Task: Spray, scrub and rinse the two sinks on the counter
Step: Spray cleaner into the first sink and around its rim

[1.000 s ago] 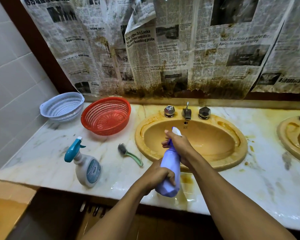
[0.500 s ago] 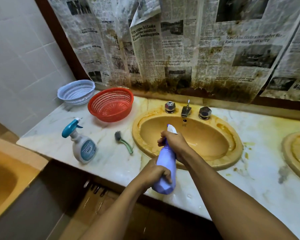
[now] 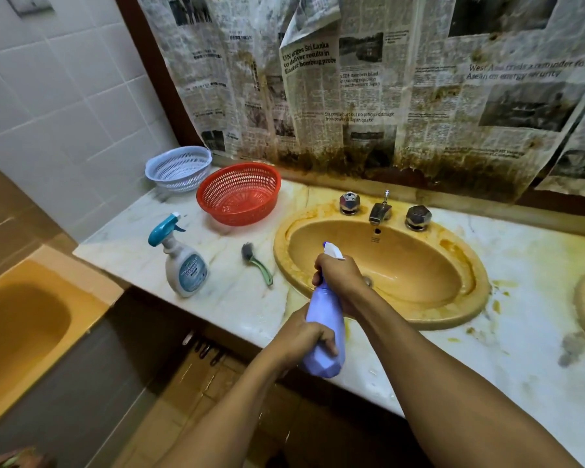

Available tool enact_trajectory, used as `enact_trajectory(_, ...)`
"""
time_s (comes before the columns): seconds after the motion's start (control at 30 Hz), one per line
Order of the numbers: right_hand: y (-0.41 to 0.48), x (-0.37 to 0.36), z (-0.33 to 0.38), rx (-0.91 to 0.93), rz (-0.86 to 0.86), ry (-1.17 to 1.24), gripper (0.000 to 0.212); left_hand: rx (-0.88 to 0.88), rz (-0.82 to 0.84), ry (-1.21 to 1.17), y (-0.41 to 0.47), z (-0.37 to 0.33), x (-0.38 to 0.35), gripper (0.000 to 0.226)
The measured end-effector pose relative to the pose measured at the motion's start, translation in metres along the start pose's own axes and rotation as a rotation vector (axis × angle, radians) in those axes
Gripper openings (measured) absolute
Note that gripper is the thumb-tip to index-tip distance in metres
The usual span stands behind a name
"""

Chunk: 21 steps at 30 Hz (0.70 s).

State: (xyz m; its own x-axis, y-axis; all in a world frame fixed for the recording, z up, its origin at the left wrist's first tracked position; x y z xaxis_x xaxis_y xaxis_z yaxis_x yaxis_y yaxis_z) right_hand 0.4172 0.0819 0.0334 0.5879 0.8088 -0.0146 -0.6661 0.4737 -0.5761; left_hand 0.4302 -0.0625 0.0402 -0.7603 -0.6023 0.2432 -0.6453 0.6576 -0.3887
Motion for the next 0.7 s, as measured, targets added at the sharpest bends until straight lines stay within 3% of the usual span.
enact_trajectory(0.2,0.001,-0.013,-0.004,-0.002,0.167,0.087,0.053,0.021,-0.027,0.016,-0.003,0.010,0.017,0.053)
enact_trajectory(0.3,0.003,-0.017,-0.005,-0.011,0.032,0.035,0.034,0.026,-0.018,-0.003,-0.004,0.011,0.017,0.048)
enact_trajectory(0.4,0.002,-0.014,-0.004,0.021,-0.120,-0.018,0.028,0.033,0.010,-0.006,-0.002,0.007,0.016,0.038)
enact_trajectory(0.53,0.003,-0.006,-0.002,0.054,-0.040,0.047,0.020,0.029,0.031,0.007,0.006,0.005,0.017,0.045)
enact_trajectory(0.63,0.006,-0.002,0.000,0.054,-0.016,0.086,0.050,0.011,0.046,0.006,0.011,0.001,0.016,0.043)
enact_trajectory(0.7,0.009,0.003,0.001,0.068,-0.067,0.085,0.059,0.008,0.062,0.011,0.015,-0.002,0.014,0.035)
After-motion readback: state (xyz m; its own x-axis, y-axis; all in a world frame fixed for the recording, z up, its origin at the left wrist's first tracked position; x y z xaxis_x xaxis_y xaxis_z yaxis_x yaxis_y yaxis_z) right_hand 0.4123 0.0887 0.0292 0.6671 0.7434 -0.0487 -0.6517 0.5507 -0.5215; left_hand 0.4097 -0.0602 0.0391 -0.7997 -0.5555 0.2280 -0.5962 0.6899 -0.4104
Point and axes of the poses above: each hand's wrist, its own y-axis towards the middle knuckle, its own x-axis out of the back of the hand, z = x × y, the point moved 2 cm from there along y, towards the middle knuckle, and after that the axes turned 9 degrees about -x, right-handed, at the moved point
